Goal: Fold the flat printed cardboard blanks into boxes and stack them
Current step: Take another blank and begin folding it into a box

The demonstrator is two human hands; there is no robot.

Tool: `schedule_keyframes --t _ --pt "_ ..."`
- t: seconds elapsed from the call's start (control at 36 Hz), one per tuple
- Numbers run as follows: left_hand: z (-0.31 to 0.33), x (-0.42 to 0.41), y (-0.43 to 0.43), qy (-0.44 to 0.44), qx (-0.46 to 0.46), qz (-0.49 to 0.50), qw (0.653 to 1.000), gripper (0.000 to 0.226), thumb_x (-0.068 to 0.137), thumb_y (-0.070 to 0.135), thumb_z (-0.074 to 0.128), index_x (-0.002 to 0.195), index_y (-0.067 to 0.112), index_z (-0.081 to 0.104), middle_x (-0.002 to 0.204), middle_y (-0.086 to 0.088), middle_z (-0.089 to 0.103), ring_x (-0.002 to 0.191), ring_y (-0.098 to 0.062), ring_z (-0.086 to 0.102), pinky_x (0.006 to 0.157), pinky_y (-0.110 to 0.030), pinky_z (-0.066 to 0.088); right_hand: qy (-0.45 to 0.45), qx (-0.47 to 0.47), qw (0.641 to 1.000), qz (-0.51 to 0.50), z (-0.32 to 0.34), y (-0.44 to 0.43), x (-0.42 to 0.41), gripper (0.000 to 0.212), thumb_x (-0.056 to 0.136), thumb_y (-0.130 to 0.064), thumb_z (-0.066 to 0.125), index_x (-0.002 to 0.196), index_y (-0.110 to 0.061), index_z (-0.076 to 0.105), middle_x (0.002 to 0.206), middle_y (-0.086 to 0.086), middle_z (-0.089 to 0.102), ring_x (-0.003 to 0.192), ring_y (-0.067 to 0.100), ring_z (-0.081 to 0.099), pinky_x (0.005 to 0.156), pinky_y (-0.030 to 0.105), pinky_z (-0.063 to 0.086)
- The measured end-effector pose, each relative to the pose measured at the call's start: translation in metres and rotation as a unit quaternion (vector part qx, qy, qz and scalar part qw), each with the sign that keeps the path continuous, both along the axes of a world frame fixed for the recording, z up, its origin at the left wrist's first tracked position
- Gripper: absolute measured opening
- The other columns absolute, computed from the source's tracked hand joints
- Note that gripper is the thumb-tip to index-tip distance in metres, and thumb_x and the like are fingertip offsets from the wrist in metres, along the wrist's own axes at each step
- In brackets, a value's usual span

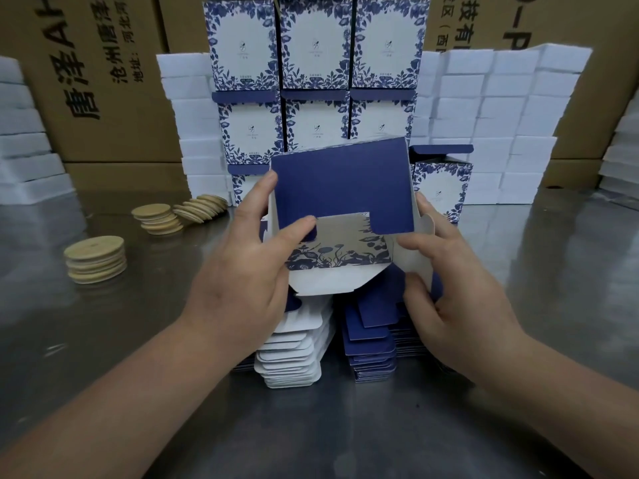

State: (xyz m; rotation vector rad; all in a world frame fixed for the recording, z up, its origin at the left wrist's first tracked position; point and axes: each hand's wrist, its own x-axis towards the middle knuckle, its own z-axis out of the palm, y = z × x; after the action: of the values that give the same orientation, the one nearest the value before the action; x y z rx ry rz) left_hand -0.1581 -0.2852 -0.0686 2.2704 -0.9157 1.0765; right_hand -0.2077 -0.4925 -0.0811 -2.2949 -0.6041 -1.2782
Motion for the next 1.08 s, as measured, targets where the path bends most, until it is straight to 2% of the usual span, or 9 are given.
schedule_keyframes --t 0.19,0.33,0.47,0.53,0.64,0.72,0.83,1.0,1.08 --pt "-0.001 -0.001 -0.001 0.034 -0.013 0.009 0.999 0.044 0.089 0.028 0.039 0.124 0.01 0.059 0.15 -0.006 0.018 0.128 -0.013 0.028 0.092 -0.035 0.035 0.014 -0.027 0.999 -0.015 -0.001 -0.001 0.0 0.047 0.075 0.003 0.052 0.116 -0.02 0.044 0.142 0.006 0.029 0.107 0.03 0.062 0.075 0.009 0.028" --pt "-0.001 -0.003 -0.001 0.034 -0.046 0.02 0.998 0.04 0.087 0.028 0.044 0.12 0.015 0.062 0.147 0.007 0.019 0.099 0.006 0.034 0.071 -0.028 0.035 0.009 -0.055 0.998 -0.016 0.001 -0.001 0.001 0.048 0.073 0.006 0.052 0.115 -0.017 0.044 0.14 0.008 0.03 0.101 0.035 0.065 0.075 0.011 0.024" --pt "-0.006 0.001 0.0 0.065 -0.097 0.059 0.991 0.045 0.085 0.04 0.038 0.121 0.026 0.062 0.144 0.023 0.005 0.124 -0.011 0.037 0.076 -0.027 0.033 -0.015 -0.079 0.997 -0.017 0.002 0.002 0.0 0.05 0.068 0.009 0.055 0.112 -0.014 0.045 0.137 0.015 0.038 0.081 0.023 0.046 0.07 0.017 0.029" --pt "-0.005 0.003 0.001 0.071 -0.109 0.062 0.99 0.046 0.085 0.042 0.038 0.121 0.027 0.061 0.147 0.022 0.005 0.124 -0.003 0.03 0.08 -0.026 0.032 -0.019 -0.082 0.996 -0.021 0.002 0.002 0.0 0.05 0.068 0.008 0.055 0.112 -0.014 0.045 0.136 0.018 0.041 0.078 0.024 0.048 0.069 0.03 0.035" --pt "-0.006 0.005 0.0 0.101 -0.111 0.056 0.987 0.05 0.083 0.045 0.036 0.125 0.03 0.058 0.155 0.011 0.016 0.108 0.026 0.014 0.084 -0.022 0.029 -0.003 -0.082 0.997 -0.003 0.001 -0.001 -0.001 0.039 0.082 -0.011 0.048 0.12 -0.019 0.042 0.14 0.008 0.03 0.111 0.025 0.057 0.079 0.034 0.05" --pt "-0.007 0.004 0.0 0.139 -0.114 0.066 0.982 0.053 0.083 0.047 0.034 0.13 0.032 0.054 0.15 0.004 0.033 0.127 0.007 0.029 0.088 -0.021 0.028 0.024 -0.104 0.994 0.018 0.0 -0.004 0.0 0.048 0.086 -0.024 0.039 0.134 -0.019 0.031 0.143 0.009 0.022 0.125 0.019 0.036 0.102 0.052 0.033" --pt "-0.005 0.003 0.002 0.177 -0.117 0.079 0.974 0.047 0.088 0.054 0.047 0.131 0.036 0.051 0.145 -0.001 0.043 0.134 -0.015 0.036 0.097 -0.026 0.029 0.05 -0.105 0.992 0.047 -0.001 -0.007 0.0 0.055 0.089 -0.019 0.033 0.141 -0.016 0.017 0.146 0.004 0.02 0.135 0.015 0.028 0.109 0.043 0.026" --pt "-0.002 0.0 0.0 0.206 -0.087 0.1 0.97 0.088 0.055 0.064 0.059 0.138 0.044 0.038 0.149 0.01 0.033 0.133 -0.004 0.026 0.102 -0.025 0.025 0.086 -0.053 0.994 0.038 -0.002 -0.01 0.004 0.059 0.09 -0.013 0.037 0.143 -0.023 0.013 0.149 0.007 0.035 0.131 0.011 0.037 0.105 0.009 0.024" --pt "-0.003 0.004 0.001 0.21 -0.041 0.098 0.972 0.099 0.053 0.064 0.064 0.142 0.045 0.026 0.152 0.014 0.024 0.131 0.002 0.017 0.103 -0.026 0.025 0.078 -0.042 0.996 0.034 -0.003 -0.011 0.007 0.068 0.088 -0.006 0.045 0.147 -0.021 0.016 0.149 0.009 0.033 0.131 0.013 0.036 0.105 0.014 0.027"
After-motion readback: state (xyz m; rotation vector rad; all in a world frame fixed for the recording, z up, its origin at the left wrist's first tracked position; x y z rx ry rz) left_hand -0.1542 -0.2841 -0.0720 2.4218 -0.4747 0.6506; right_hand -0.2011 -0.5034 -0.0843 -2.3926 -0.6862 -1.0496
